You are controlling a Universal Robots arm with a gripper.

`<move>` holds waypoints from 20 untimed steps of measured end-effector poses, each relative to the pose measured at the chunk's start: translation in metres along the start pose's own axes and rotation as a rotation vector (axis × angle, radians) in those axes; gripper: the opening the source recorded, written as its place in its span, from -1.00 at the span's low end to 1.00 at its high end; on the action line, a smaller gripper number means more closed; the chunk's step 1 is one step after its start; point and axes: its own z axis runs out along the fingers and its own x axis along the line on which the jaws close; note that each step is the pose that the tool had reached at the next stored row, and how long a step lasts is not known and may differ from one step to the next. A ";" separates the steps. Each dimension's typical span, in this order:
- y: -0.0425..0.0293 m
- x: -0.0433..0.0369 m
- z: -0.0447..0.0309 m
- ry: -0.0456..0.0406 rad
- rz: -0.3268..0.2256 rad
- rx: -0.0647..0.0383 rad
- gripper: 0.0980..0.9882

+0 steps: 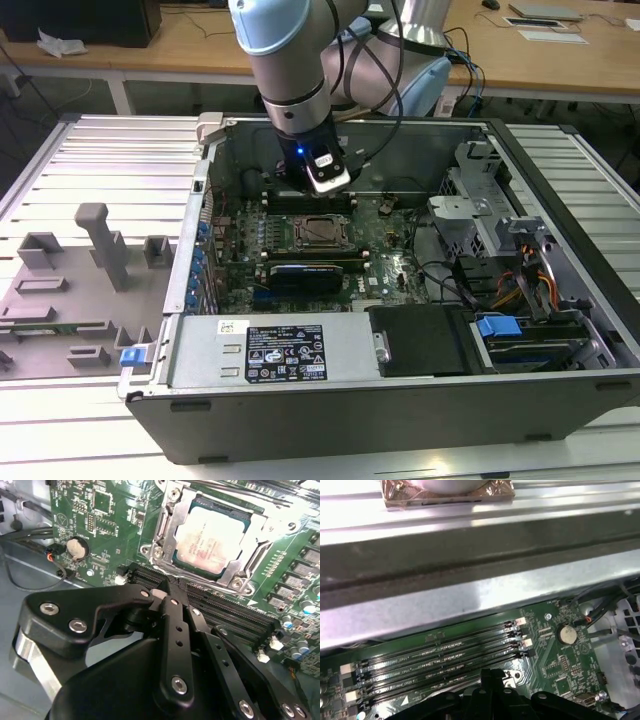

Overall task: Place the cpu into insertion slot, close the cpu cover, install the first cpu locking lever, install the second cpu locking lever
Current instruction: 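Install the first cpu locking lever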

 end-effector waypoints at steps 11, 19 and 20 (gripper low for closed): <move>0.0000 -0.0010 0.0015 0.0667 0.000 0.062 -0.98; 0.0015 -0.0074 0.0033 0.0699 -0.005 0.090 -0.98; 0.0016 -0.0079 0.0034 0.0698 -0.007 0.100 -0.98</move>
